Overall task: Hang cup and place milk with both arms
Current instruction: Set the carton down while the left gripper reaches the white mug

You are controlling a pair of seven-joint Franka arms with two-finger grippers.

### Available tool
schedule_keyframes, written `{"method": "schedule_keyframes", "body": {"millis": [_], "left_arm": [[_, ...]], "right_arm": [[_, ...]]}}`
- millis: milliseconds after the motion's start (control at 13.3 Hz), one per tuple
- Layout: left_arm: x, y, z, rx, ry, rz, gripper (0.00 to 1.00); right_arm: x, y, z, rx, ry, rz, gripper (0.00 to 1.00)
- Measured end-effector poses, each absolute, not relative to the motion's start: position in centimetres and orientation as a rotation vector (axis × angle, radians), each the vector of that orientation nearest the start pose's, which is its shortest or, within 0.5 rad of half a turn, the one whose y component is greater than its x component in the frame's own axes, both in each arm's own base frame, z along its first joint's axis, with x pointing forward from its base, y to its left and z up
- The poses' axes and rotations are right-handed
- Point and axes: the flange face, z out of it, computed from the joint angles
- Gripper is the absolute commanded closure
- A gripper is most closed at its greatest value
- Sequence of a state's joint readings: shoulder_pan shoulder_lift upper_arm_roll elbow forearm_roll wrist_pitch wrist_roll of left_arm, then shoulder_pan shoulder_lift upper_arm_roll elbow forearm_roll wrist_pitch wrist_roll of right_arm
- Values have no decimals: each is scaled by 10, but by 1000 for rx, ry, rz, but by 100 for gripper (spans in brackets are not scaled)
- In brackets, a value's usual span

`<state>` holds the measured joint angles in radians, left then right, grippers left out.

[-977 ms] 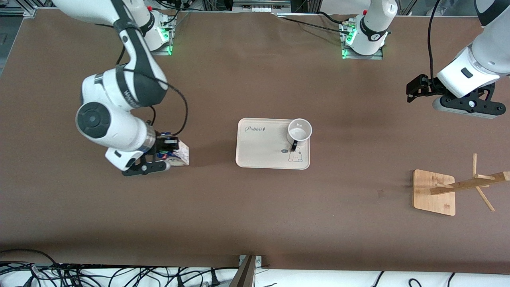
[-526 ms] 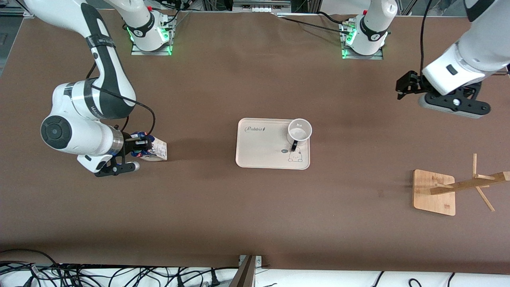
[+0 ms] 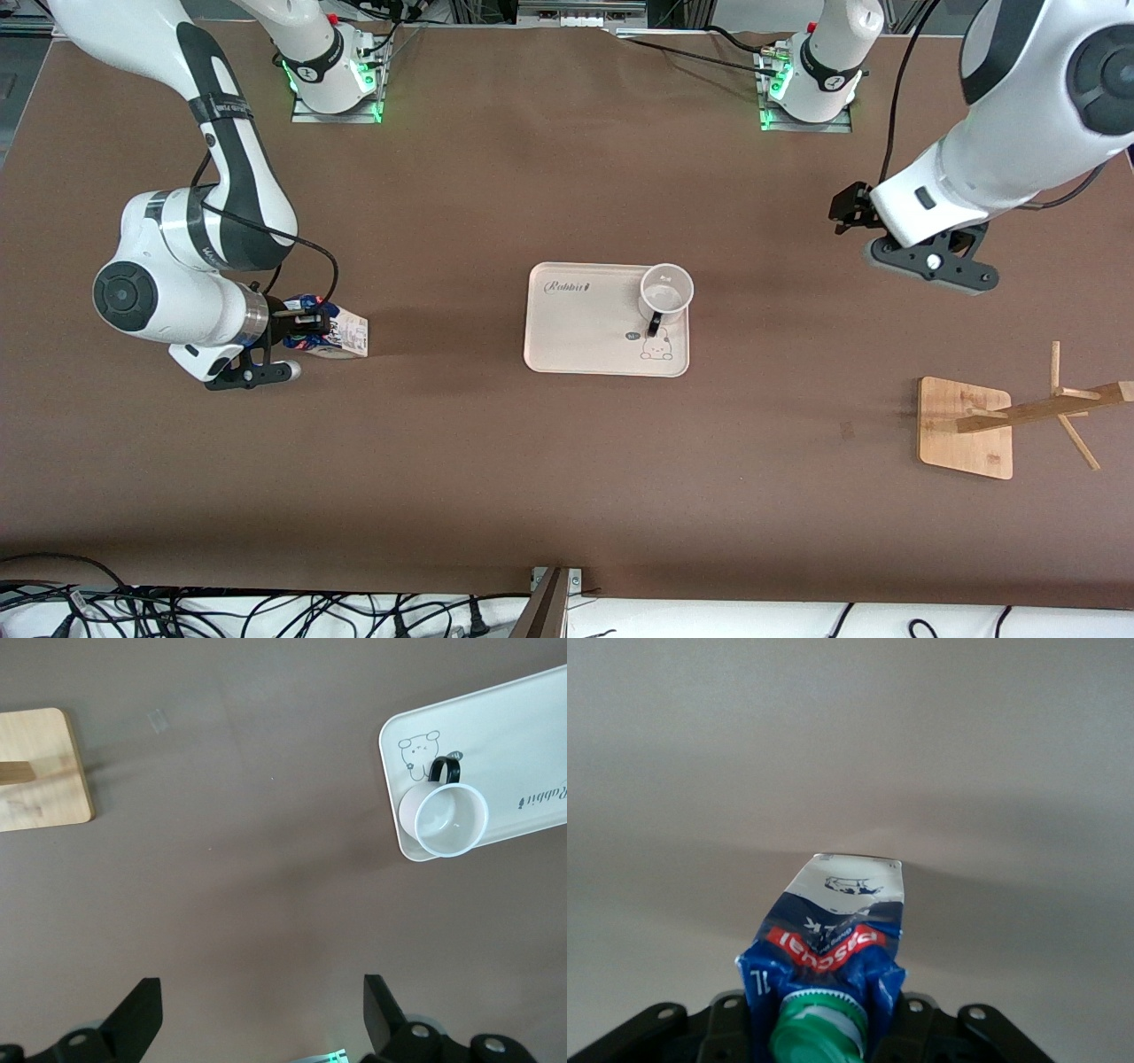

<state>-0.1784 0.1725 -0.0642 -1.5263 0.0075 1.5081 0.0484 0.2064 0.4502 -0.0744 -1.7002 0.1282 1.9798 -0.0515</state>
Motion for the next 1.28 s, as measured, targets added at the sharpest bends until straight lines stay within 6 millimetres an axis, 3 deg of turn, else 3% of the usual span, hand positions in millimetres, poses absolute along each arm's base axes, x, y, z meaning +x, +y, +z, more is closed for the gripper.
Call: {"method": "schedule_keyframes", "body": {"millis": [150, 376, 601, 826, 1127, 1277], "left_arm": [[588, -152, 518, -3080, 480, 298, 0], [605, -202, 474, -3080, 583, 218, 0], [610, -247, 432, -3103, 626, 199, 0], [608, -298, 392, -3128, 579, 144, 0], [578, -374, 342, -3132, 454, 162, 0], [568, -390, 326, -3088, 461, 164, 0]], "right_arm": [[640, 97, 321, -3052, -192, 251, 0], [644, 97, 343, -3054, -176, 187, 0], [646, 97, 406, -3048, -142, 58, 0], [634, 92, 471, -3060, -157, 4, 0], [610, 80, 542, -3111, -192, 32, 0], [597, 64, 569, -3134, -197, 28, 0]]}}
